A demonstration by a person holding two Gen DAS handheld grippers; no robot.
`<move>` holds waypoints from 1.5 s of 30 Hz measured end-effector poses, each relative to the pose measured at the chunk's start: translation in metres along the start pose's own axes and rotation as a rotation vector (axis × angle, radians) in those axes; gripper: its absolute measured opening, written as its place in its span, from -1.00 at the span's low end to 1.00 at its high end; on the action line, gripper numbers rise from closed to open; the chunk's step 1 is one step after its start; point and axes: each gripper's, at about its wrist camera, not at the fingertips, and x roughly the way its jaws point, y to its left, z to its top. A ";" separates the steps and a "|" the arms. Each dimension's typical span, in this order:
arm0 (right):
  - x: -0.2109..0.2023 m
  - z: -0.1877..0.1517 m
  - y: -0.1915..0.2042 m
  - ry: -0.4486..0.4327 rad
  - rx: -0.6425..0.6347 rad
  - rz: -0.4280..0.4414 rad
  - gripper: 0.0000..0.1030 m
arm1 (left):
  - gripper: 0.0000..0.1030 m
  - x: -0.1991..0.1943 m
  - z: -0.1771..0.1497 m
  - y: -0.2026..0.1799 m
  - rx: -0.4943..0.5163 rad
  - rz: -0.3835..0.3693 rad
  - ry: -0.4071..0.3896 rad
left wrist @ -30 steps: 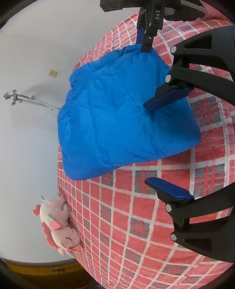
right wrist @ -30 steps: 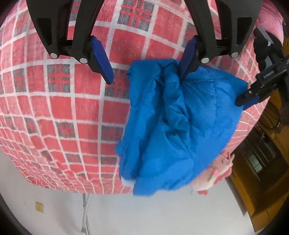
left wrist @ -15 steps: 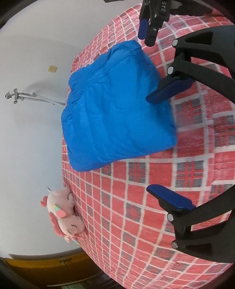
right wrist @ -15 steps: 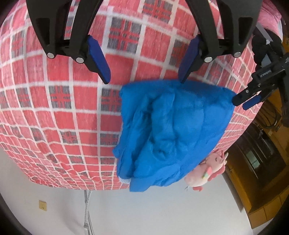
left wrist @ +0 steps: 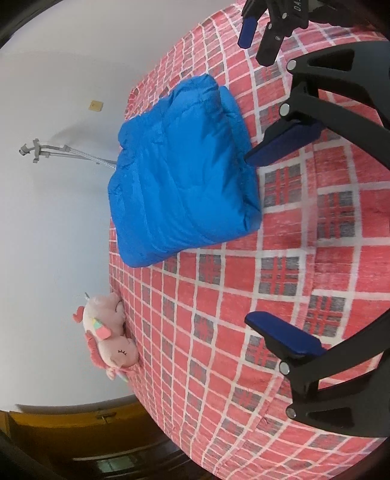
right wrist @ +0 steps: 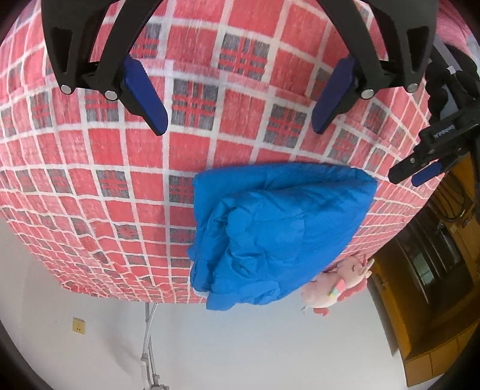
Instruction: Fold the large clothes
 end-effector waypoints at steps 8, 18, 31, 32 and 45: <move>-0.029 -0.009 0.011 -0.042 -0.015 -0.014 0.92 | 0.87 -0.031 -0.011 -0.006 0.019 -0.012 -0.016; -0.055 -0.020 0.019 -0.069 -0.024 -0.018 0.92 | 0.87 -0.067 -0.023 -0.011 0.036 -0.023 -0.052; -0.081 -0.033 0.027 -0.108 -0.043 -0.006 0.92 | 0.87 -0.090 -0.033 -0.010 0.038 -0.027 -0.080; -0.082 -0.033 0.027 -0.111 -0.046 -0.006 0.92 | 0.87 -0.091 -0.034 -0.010 0.039 -0.025 -0.082; -0.087 -0.035 0.031 -0.119 -0.057 -0.004 0.92 | 0.87 -0.095 -0.035 -0.011 0.039 -0.023 -0.088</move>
